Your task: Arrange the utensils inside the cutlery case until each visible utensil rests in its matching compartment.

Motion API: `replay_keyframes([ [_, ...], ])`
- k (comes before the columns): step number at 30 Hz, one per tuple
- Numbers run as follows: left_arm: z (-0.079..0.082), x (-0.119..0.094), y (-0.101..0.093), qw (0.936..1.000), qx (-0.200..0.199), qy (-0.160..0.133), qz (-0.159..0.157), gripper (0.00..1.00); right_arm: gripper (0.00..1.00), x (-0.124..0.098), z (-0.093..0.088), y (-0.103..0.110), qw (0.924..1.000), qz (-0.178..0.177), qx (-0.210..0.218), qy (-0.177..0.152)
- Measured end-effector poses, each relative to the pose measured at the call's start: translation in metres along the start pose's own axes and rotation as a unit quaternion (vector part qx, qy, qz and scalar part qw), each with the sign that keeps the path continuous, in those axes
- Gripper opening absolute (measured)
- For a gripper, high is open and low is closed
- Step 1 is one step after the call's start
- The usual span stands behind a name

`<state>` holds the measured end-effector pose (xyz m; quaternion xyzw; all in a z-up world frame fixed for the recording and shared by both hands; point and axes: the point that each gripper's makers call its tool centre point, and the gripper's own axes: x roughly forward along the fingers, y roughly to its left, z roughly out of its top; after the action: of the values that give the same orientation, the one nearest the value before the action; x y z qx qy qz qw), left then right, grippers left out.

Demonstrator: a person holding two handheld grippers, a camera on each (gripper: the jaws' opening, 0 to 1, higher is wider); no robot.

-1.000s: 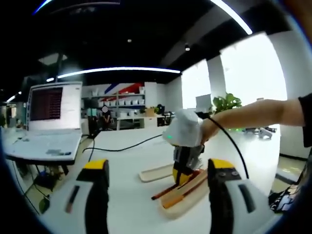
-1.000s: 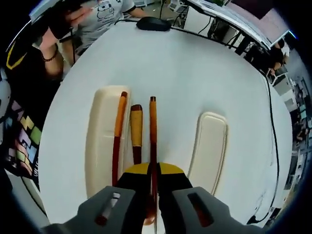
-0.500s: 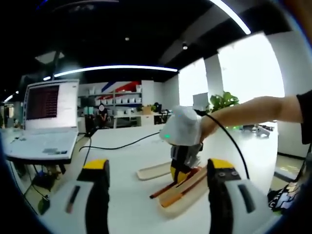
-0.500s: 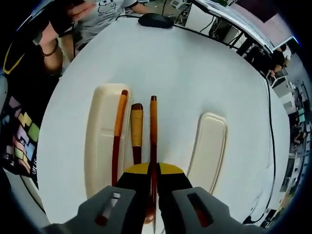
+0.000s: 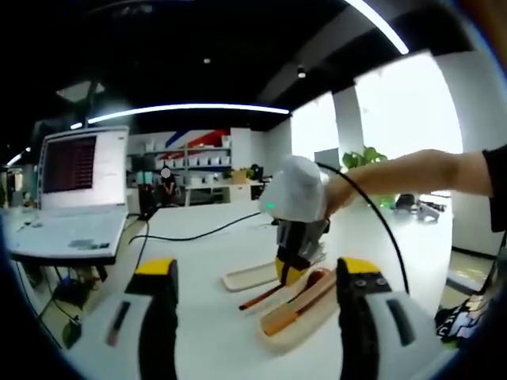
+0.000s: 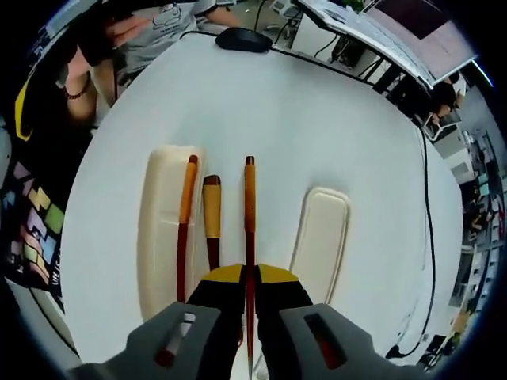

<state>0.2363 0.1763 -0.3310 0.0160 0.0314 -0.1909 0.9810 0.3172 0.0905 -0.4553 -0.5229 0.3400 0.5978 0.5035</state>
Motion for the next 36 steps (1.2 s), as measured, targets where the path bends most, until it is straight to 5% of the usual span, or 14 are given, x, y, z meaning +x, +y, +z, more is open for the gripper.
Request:
replay_keyframes([
  [18,0.004,-0.005,0.007,0.9999,-0.004,-0.009,0.009,0.87,0.02,-0.023,0.007,0.026,1.0,0.004,0.0,0.0],
  [36,0.004,-0.006,0.01,0.9997,-0.018,-0.004,0.014,0.96,0.02,-0.019,0.007,0.061,0.9994,0.033,0.009,0.0],
])
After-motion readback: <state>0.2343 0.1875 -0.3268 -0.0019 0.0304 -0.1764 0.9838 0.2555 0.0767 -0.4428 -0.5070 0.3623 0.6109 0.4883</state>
